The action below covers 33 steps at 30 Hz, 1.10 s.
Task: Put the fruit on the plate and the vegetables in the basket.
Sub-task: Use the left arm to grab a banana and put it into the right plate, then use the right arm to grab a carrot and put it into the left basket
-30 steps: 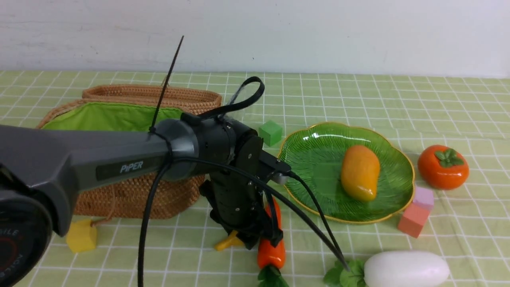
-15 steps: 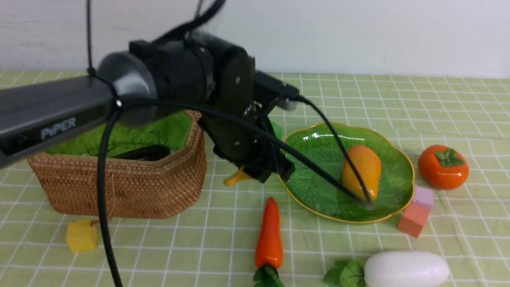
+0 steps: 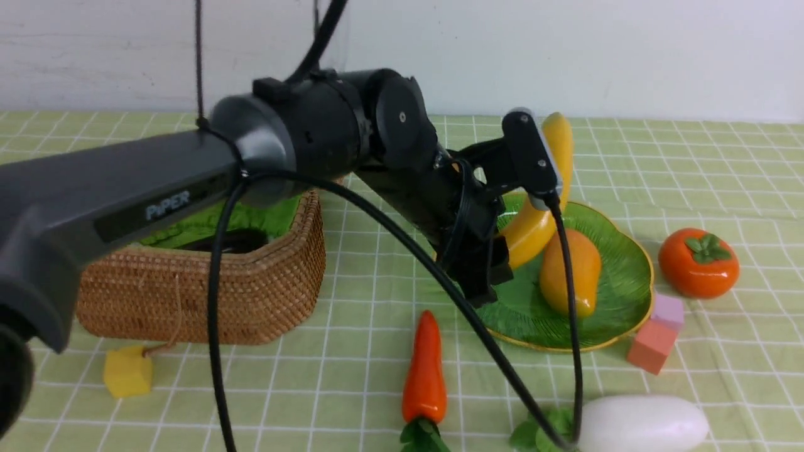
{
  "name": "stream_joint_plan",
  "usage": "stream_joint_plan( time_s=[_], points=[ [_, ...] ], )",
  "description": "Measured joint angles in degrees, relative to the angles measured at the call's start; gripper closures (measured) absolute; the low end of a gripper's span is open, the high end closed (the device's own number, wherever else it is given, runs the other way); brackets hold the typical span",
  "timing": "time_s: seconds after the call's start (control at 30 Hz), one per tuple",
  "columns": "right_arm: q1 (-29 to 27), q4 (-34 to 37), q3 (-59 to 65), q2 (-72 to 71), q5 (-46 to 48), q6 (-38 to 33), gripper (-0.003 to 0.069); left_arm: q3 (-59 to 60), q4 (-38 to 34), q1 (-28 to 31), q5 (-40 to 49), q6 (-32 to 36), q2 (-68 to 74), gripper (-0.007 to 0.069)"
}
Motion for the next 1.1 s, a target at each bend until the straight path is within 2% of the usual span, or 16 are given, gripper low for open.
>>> stream_joint_plan(
  time_s=[0.37, 0.43, 0.53, 0.57, 0.6, 0.7, 0.77, 0.87, 0.97, 1.0, 1.1],
  points=[
    [0.00, 0.06, 0.00, 0.00, 2.78, 1.08, 0.0420, 0.00, -2.07, 0.00, -9.74, 1.11, 7.37, 0.0314],
    [0.00, 0.06, 0.00, 0.00, 3.32, 1.08, 0.0420, 0.00, -2.50, 0.00, -10.52, 1.11, 7.42, 0.0253],
    [0.00, 0.06, 0.00, 0.00, 3.58, 1.12, 0.0420, 0.00, -2.82, 0.00, -11.45, 1.11, 7.42, 0.0113],
    [0.00, 0.06, 0.00, 0.00, 3.58, 1.12, 0.0420, 0.00, -2.82, 0.00, -11.45, 1.11, 7.42, 0.0113],
    [0.00, 0.06, 0.00, 0.00, 3.58, 1.12, 0.0420, 0.00, -3.10, 0.00, -11.45, 1.11, 7.42, 0.0039],
    [0.00, 0.06, 0.00, 0.00, 3.58, 1.12, 0.0420, 0.00, -3.81, 0.00, -10.66, 0.22, 6.67, -0.0028],
    [0.00, -0.14, 0.00, 0.00, 3.58, 1.12, 0.0420, 0.00, -3.98, 0.00, -9.20, -2.02, 5.07, -0.0034],
    [0.00, -0.33, 0.00, 0.00, 3.58, 1.12, 0.0420, 0.00, -3.98, 0.00, -7.22, -6.55, 2.10, -0.0004],
    [0.00, -0.33, 0.00, 0.00, 3.58, 1.57, 0.0420, 0.00, -3.62, 0.00, -4.26, -18.27, -5.91, 0.0160],
    [0.00, -0.33, 0.00, 0.00, 3.58, 1.67, 0.0420, 0.00, -3.62, 0.00, -4.12, -19.03, -6.43, 0.0172],
    [0.00, -0.38, 0.00, 0.00, 3.58, 2.47, 0.0420, 0.00, 0.37, 0.00, -0.39, -31.70, -15.39, 0.0440]
  ],
)
